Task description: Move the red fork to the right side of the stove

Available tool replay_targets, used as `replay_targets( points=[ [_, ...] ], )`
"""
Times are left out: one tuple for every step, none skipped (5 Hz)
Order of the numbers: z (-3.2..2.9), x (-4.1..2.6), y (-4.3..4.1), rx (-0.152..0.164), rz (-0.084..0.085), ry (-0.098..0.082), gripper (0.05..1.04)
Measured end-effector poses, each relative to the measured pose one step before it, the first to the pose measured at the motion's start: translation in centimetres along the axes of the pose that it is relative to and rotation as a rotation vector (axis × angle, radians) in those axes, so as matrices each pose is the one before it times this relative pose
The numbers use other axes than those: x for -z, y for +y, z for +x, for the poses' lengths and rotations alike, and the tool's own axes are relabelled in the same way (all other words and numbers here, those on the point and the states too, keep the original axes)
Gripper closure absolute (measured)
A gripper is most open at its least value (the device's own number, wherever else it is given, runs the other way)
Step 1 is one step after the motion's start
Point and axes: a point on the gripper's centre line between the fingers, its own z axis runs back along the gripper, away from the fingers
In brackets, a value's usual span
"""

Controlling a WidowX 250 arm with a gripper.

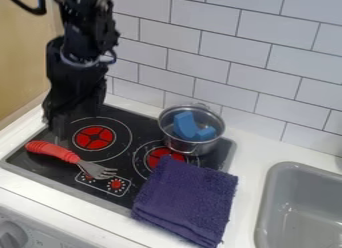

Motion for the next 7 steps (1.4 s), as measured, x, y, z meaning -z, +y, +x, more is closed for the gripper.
replay_targets(
  points=[
    [-0.273, 1.176, 0.648, -0.0031, 0.0241, 0.0040, 0.085],
    [0.116, 1.208, 0.448, 0.0016, 0.0481, -0.0237, 0.085],
    [-0.195, 0.698, 0.139, -0.0011, 0.0217, 0.0015, 0.085],
    [-0.119, 0.201, 0.772, -0.0018, 0.0365, -0.0025, 0.139],
    [-0.101, 0.418, 0.216, 0.0397, 0.0243, 0.0005, 0.451],
    [-0.114, 0.050, 0.108, 0.0231, 0.0151, 0.0060, 0.732],
    [0.001, 0.034, 0.041, 0.0173, 0.0149, 0.0003, 0.770]
  ],
)
